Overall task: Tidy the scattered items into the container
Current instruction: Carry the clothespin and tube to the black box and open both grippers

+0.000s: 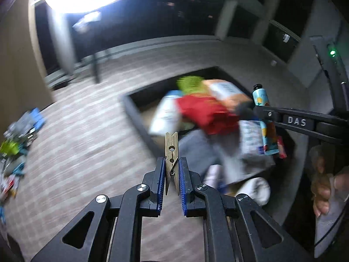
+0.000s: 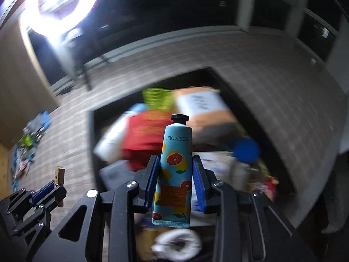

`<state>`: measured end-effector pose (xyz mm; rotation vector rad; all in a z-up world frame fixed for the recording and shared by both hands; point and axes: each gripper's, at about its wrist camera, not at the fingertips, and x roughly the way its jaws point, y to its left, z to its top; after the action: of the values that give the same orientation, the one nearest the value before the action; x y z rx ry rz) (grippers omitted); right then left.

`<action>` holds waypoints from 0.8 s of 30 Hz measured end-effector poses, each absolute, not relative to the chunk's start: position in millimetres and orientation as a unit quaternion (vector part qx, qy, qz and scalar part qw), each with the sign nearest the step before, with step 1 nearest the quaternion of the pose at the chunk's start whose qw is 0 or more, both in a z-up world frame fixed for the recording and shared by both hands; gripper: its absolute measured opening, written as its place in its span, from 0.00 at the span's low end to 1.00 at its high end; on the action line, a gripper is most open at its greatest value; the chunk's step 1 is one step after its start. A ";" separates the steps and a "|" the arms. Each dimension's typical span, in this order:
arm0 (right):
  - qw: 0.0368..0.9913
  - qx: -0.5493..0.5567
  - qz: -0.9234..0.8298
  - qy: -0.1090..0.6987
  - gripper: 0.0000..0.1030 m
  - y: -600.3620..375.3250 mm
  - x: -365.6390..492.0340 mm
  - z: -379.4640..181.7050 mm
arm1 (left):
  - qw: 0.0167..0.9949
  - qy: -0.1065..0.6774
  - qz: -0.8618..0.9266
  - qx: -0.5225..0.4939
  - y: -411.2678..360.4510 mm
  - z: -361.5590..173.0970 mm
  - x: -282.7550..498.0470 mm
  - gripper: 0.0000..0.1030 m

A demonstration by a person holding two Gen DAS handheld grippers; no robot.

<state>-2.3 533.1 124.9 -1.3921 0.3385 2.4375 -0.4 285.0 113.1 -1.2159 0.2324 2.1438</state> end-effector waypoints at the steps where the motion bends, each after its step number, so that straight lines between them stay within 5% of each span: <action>1: 0.163 -0.486 0.850 0.121 0.29 541.1 9.3 129.0 | 0.335 0.094 0.815 -0.463 294.4 113.5 2.9 0.11; 7: 0.200 -0.484 0.840 0.141 0.30 577.5 47.7 124.3 | 0.375 0.119 0.796 -0.459 339.7 116.9 24.1 0.12; 9: 0.196 -0.484 0.840 0.147 0.33 581.3 48.6 125.5 | 0.381 0.124 0.790 -0.463 347.1 117.3 29.2 0.37; 10: 0.194 -0.483 0.840 0.153 0.44 584.2 50.9 128.1 | 0.378 0.122 0.792 -0.465 348.4 117.8 30.5 0.62; 11: 0.198 -0.480 0.840 0.158 0.49 585.0 52.4 130.3 | 0.377 0.116 0.795 -0.460 347.3 119.9 31.8 0.66; 12: 0.199 -0.476 0.841 0.160 0.56 584.4 54.0 132.9 | 0.377 0.115 0.799 -0.454 345.8 122.5 33.6 0.63; 24: 0.144 -0.472 0.859 0.137 0.56 529.3 17.8 138.3 | 0.309 0.106 0.823 -0.466 289.5 119.7 8.5 0.61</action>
<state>17.8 529.3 138.3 -1.3588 0.3942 2.4759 8.5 289.5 119.7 -1.2312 0.2791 2.1740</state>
